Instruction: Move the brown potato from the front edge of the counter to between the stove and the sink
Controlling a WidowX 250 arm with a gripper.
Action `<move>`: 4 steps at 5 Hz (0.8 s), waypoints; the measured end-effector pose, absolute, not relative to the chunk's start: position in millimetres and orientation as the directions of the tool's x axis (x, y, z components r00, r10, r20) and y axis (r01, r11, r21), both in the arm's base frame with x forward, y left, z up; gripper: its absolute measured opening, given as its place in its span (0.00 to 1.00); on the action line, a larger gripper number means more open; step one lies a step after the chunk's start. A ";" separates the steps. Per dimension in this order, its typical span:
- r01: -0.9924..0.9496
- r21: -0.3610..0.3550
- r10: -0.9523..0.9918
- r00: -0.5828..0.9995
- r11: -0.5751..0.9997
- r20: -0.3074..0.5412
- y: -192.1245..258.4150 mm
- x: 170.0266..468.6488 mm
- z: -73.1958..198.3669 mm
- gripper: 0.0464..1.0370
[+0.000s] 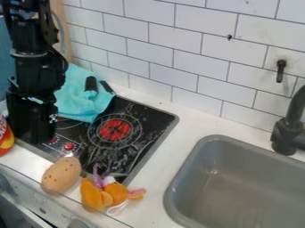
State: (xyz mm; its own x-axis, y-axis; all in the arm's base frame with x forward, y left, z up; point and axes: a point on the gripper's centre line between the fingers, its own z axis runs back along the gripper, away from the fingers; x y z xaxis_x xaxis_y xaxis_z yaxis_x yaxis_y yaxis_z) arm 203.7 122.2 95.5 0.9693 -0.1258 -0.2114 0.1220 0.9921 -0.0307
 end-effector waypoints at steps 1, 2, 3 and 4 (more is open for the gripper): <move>0.146 -0.029 -0.149 0.969 0.989 -0.198 120.2 202.4 86.2 0.96; 0.205 -0.053 -0.212 0.956 0.977 -0.205 104.7 205.7 76.5 0.96; 0.215 -0.074 -0.227 0.951 0.974 -0.212 97.7 202.0 71.5 0.96; 0.235 -0.081 -0.248 0.945 0.969 -0.216 90.3 202.0 68.8 0.96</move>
State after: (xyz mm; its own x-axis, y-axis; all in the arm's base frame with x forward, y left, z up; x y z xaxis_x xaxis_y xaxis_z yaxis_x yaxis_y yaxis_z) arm 202.0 90.3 68.8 0.9445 -0.2476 -0.2158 0.2354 0.9685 -0.0812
